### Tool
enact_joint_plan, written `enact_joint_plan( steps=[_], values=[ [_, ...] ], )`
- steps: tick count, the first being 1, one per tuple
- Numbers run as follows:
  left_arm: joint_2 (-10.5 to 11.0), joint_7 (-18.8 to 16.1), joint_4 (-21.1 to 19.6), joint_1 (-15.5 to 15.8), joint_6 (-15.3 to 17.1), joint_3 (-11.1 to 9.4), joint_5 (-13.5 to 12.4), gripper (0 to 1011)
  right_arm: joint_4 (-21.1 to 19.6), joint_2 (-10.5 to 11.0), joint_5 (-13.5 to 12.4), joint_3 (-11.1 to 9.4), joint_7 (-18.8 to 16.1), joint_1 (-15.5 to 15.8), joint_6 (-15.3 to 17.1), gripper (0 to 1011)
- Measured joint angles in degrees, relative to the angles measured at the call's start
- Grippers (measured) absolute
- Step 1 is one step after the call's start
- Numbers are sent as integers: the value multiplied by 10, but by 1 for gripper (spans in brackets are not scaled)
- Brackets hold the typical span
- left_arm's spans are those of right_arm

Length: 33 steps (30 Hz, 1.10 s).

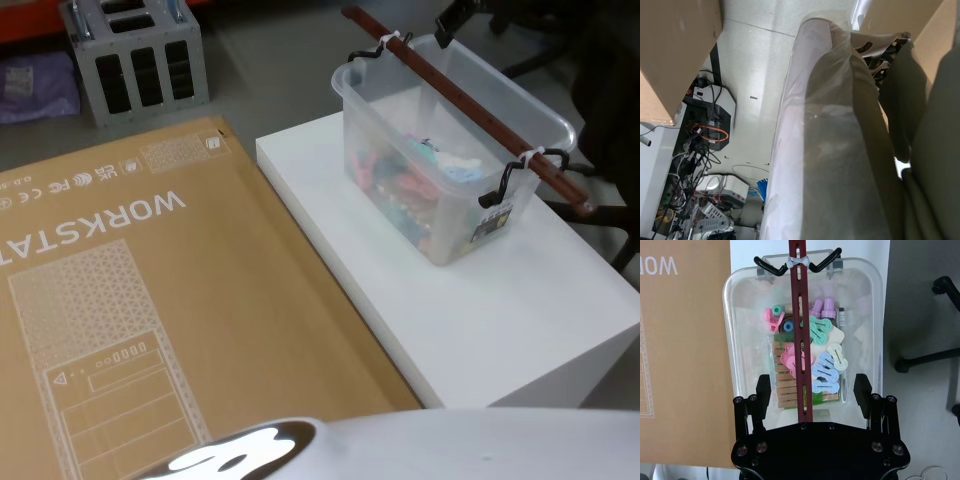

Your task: Use one hand to grasp the basket and place it at the designated location.

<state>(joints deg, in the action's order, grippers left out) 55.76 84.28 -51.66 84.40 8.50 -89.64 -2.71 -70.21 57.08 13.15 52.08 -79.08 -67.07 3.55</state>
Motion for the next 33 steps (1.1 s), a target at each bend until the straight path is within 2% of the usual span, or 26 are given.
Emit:
enact_joint_plan(
  steps=[33],
  values=[
    [0, 0, 0, 0, 0, 0, 0, 0, 0, 0, 0, 0, 0, 0, 0, 1000]
  ],
)
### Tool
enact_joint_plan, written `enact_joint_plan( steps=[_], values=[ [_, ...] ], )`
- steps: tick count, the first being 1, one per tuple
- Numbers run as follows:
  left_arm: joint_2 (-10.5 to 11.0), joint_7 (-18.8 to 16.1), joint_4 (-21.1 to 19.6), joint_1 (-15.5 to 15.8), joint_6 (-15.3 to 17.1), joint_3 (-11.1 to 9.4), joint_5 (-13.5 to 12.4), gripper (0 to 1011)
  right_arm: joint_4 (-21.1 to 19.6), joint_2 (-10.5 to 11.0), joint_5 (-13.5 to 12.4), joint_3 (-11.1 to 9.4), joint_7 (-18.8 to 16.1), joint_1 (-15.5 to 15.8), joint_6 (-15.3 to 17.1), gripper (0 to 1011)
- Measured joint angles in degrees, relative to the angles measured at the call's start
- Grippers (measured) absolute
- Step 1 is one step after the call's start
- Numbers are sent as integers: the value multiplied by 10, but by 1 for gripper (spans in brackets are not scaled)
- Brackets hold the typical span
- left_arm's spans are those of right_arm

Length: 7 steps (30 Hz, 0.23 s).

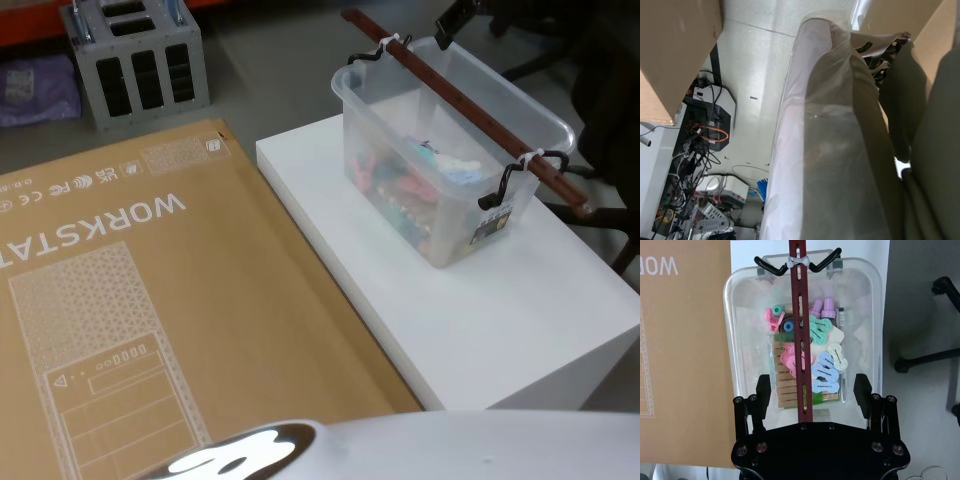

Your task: Use one hand to grasp the basket and place it at the designated location.

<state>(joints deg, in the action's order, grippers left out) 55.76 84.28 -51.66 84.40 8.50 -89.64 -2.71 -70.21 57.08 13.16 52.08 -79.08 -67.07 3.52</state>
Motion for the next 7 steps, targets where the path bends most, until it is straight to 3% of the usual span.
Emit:
enact_joint_plan(
  steps=[7],
  values=[
    [0, 0, 0, 0, 0, 0, 0, 0, 0, 0, 0, 0, 0, 0, 0, 1000]
  ],
)
